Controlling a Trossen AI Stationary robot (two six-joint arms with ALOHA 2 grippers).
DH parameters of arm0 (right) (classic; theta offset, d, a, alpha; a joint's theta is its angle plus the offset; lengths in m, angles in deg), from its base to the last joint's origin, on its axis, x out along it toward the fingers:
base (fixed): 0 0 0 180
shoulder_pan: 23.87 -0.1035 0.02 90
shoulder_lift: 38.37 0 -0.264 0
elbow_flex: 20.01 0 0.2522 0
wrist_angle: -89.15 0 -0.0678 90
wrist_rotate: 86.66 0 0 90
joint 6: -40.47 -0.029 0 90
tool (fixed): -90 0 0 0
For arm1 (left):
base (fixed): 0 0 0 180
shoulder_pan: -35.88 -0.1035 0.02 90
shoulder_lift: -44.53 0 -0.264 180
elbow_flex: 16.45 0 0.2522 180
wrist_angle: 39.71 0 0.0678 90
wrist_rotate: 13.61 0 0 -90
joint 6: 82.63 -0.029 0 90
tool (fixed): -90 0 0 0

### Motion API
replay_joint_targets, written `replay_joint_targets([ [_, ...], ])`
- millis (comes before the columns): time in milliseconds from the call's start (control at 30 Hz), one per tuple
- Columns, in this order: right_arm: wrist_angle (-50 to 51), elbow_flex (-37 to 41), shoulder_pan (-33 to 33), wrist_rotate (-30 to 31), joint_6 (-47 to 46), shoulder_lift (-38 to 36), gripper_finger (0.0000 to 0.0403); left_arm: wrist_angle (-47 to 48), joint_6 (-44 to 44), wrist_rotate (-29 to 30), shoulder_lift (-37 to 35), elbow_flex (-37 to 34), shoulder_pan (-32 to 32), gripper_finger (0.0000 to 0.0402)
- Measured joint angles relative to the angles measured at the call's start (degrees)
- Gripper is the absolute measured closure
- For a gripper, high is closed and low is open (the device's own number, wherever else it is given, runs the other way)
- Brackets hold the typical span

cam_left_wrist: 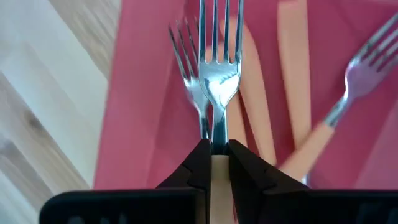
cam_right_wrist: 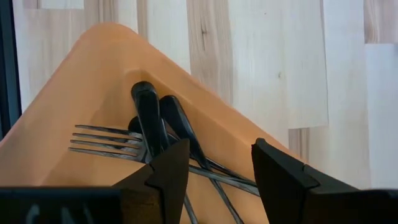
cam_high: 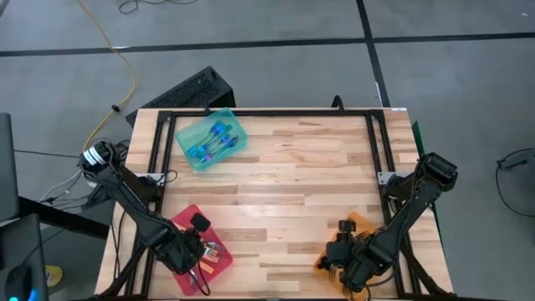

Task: Sort silverware by color (type)
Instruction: Put the orange fork into the red bin

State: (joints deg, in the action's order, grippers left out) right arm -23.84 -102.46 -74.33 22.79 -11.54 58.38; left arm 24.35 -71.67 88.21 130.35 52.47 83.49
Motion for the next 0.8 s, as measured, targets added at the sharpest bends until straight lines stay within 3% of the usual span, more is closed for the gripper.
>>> replay_joint_targets([
  [367, -0.15, 0.00, -0.02, -0.02, -1.89, 0.00, 0.0209, -4.68, -7.44, -0.72, -0.03, -0.68, -4.38, 0.0384],
  [800, -0.17, 0.00, -0.02, -0.03, -1.63, 0.00, 0.0209, -18.03, -3.23, -2.21, -8.15, -13.17, -4.74, 0.0384],
])
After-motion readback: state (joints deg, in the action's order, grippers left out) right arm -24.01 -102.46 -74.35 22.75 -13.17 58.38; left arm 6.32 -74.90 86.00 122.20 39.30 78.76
